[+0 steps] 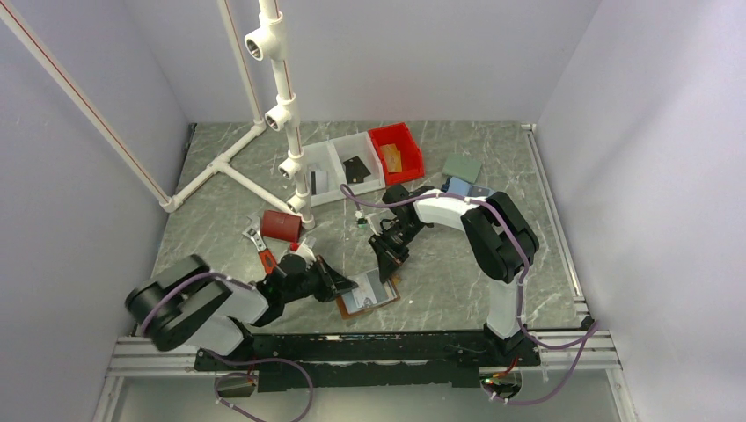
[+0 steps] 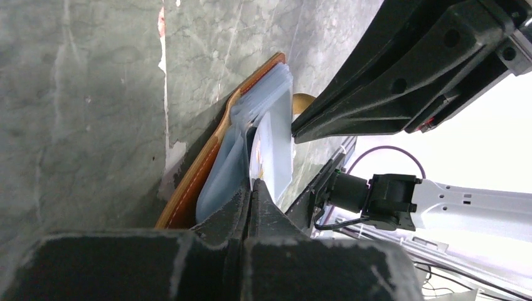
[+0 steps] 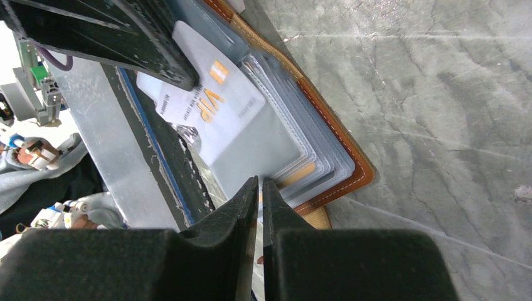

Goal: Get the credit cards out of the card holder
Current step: Remove the credit card from the card holder, then place the credit card in the storage box.

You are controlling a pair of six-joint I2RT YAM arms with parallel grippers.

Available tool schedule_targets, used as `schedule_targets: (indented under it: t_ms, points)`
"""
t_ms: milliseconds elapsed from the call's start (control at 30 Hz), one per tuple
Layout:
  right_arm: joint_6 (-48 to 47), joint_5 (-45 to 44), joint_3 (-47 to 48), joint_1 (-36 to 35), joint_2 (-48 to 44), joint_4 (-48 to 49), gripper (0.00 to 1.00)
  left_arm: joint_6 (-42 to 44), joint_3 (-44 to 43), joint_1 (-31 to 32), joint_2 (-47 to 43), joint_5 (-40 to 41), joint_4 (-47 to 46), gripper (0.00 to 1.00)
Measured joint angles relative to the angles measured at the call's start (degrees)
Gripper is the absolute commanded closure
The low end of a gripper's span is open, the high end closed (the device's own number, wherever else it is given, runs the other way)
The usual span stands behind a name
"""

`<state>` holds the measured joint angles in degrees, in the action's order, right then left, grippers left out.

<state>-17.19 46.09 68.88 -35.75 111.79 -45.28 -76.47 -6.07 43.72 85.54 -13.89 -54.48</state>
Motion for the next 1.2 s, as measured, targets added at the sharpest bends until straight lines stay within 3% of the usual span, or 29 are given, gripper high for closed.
schedule_targets:
  t_ms: [333, 567, 833, 1200]
  points:
    - [-0.04, -0.02, 0.17, -0.04, 0.11, -0.20, 0.89, 4.52, 0.09, -0.04, -27.26, 5.73, 29.62, 1.00]
    - [-1.05, 0.55, 0.28, -0.13, -0.04, -0.68, 0.76, 8.87, 0.42, -0.04, -44.72, 7.85, 44.46, 1.00]
    - [-4.74, -0.85, 0.26, -0.98, -2.60, -0.13, 0.64, 14.36, 0.50, -0.04, -56.59, 7.78, 50.64, 1.00]
    - [-10.05, -0.81, 0.09, -0.83, -9.75, 0.24, 0.56, 18.40, 0.50, -0.04, -53.96, 5.53, 47.28, 1.00]
